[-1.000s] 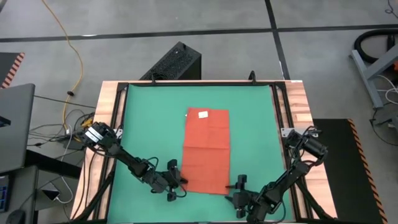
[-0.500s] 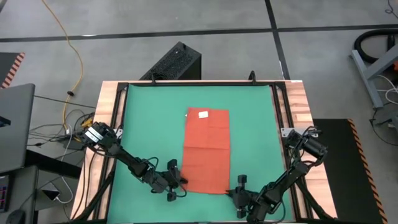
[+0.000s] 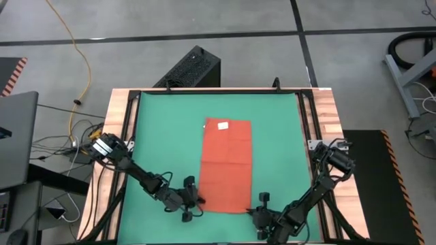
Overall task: Roll towel into tight, uniform cylinder
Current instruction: Roll the orange table napkin
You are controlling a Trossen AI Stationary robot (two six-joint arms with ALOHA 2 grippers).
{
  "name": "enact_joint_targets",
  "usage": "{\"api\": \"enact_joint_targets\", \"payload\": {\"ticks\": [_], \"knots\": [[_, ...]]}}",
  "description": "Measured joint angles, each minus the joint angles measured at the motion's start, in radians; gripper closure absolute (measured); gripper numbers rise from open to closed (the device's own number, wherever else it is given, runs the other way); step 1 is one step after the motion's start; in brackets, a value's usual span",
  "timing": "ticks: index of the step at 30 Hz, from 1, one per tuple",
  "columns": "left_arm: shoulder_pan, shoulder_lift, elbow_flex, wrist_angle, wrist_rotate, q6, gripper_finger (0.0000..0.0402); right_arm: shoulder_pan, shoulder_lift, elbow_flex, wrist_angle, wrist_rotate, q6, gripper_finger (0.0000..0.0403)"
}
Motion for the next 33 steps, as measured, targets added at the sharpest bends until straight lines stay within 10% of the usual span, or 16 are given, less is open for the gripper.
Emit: {"api": "enact_joint_targets", "payload": {"ticks": [11, 33], "knots": [[-0.042, -0.12, 0.03, -0.144, -0.191, 0.234, 0.0402, -0.005, -0.011, 0.011, -0.016, -0.036, 0.071, 0.0398], [0.03, -0.063, 0.028, -0.196, 0.061, 0.29, 0.0401, -0.204, -0.211, 0.018, -0.12, -0.34, 0.391, 0.0397]]}}
